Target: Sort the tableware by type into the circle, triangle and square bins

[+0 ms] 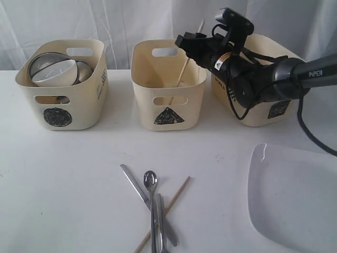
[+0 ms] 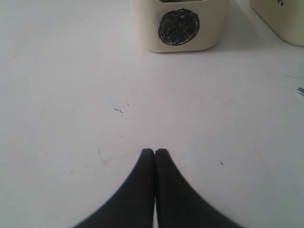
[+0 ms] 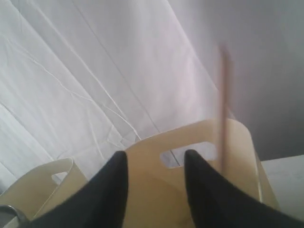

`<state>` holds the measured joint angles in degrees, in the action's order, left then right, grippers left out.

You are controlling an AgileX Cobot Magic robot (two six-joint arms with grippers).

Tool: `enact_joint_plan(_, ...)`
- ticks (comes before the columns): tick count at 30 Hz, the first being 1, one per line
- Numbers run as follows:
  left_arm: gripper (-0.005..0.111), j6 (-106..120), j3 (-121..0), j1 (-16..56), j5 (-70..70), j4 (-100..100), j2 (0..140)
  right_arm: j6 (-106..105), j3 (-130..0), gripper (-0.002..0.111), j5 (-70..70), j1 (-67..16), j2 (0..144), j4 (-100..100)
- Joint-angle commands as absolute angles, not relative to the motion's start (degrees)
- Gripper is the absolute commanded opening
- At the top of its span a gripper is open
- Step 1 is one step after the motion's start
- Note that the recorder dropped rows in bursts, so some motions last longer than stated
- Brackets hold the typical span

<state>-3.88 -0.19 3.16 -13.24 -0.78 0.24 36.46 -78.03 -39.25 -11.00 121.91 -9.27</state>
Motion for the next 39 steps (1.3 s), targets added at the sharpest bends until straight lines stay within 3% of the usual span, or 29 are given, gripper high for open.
enact_joint_plan(1, 0.000, -4.14, 0.00, 3.52, -13.22, -1.38, 0.00, 36.10, -78.82, 0.053, -37.22, -10.98, 120.88, -10.43)
enact_joint_plan(4, 0.000, -4.14, 0.00, 3.52, -13.22, -1.38, 0.00, 38.09, -78.72, 0.053, -21.89, -10.98, 116.22, -12.88)
enact_joint_plan(8, 0.000, -4.14, 0.00, 3.52, -13.22, -1.38, 0.00, 38.36, -78.72, 0.053, 9.33, -10.98, 105.34, -13.96)
enact_joint_plan(11, 0.000, -4.14, 0.00, 3.52, -13.22, -1.38, 0.00, 21.10, -78.72, 0.050, 34.25, -12.44, 96.90, -10.95)
enact_joint_plan(17, 0.000, -4.14, 0.00, 3.52, -13.22, -1.38, 0.00, 4.52, -77.10, 0.046, 59.31, -16.20, 92.73, 7.60)
enact_joint_plan(21, 0.000, -4.14, 0.00, 3.52, -13.22, -1.38, 0.00, -1.35, -72.39, 0.043, 59.84, -21.36, 92.75, 21.54)
enact_joint_plan(28, 0.000, -4.14, 0.00, 3.52, -13.22, -1.38, 0.00, -1.07, -62.92, 0.038, 43.40, -35.66, 93.14, 24.44)
enact_joint_plan(39, 0.000, -4.14, 0.00, 3.52, -13.22, -1.38, 0.00, 0.00, -61.89, 0.038, 30.78, -43.35, 99.00, 24.95)
